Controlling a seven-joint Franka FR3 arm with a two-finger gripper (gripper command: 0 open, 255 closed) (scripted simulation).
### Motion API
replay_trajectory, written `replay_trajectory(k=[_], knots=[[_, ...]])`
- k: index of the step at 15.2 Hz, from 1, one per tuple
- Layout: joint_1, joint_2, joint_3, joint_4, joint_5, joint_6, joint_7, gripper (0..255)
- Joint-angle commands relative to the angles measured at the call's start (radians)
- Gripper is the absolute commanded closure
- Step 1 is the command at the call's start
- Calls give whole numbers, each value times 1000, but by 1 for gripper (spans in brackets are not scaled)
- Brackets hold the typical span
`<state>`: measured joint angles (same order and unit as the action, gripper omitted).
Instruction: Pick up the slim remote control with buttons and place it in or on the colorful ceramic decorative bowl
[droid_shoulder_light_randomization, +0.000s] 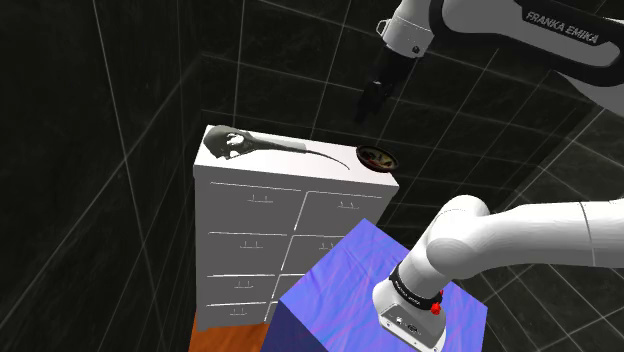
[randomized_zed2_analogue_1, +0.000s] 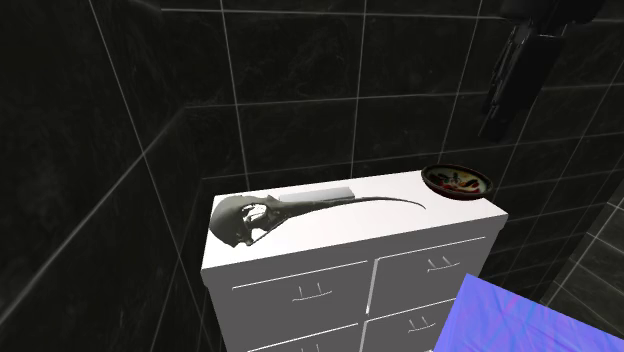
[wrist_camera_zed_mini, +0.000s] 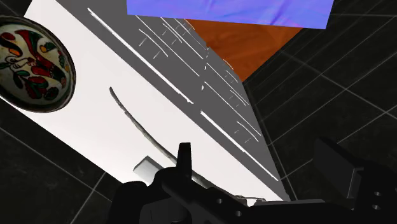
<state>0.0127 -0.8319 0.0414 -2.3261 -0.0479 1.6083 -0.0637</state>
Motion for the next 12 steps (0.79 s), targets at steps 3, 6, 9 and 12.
replay_trajectory(k=[3,6,9,12], knots=[[3,49,-31,-10,-16,55,-51,0],[8,131,-76,-14,-36,135,-126,0],[14,225,-118,-4,-49,212,-201,0],[21,327,-156,20,-54,284,-277,0]])
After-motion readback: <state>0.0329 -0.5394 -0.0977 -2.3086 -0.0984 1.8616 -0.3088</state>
